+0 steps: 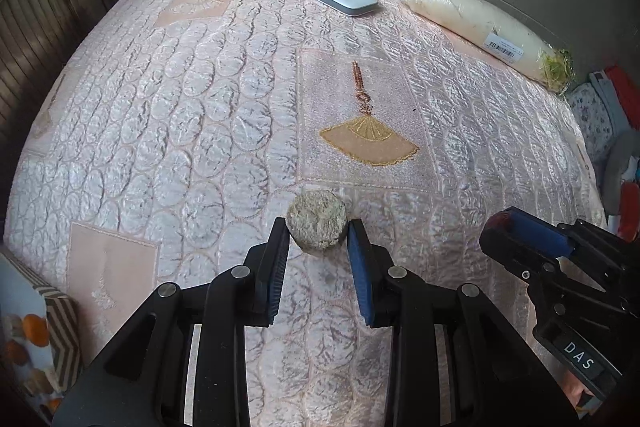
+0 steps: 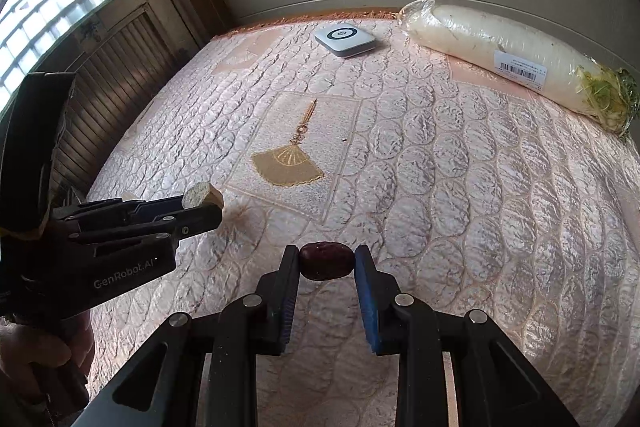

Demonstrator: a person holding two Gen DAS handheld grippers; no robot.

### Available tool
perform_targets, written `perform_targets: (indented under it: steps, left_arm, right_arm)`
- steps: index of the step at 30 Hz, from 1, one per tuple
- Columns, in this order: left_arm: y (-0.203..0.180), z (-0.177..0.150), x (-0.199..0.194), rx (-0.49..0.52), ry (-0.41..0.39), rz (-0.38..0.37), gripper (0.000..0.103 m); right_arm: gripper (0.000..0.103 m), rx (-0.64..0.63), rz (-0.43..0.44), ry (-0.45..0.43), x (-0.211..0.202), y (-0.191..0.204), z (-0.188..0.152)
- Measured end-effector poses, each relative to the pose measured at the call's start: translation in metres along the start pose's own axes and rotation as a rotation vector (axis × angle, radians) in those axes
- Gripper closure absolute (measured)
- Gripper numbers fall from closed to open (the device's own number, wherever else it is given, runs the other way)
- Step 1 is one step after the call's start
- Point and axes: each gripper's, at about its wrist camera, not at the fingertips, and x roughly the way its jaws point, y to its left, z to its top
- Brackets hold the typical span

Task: Organize fruits
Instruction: 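Carry the pale chunk and red date over the white tray with both tools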

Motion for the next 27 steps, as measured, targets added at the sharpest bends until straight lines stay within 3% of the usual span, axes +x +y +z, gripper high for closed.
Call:
perform_targets:
  steps: [27]
  left_arm:
    - [0.14,-0.094,-0.101,-0.213,-0.067,0.13,0.074]
  right_arm:
    - [0.076,-0.28,0.116,0.069,0.009,0.18,-0.025]
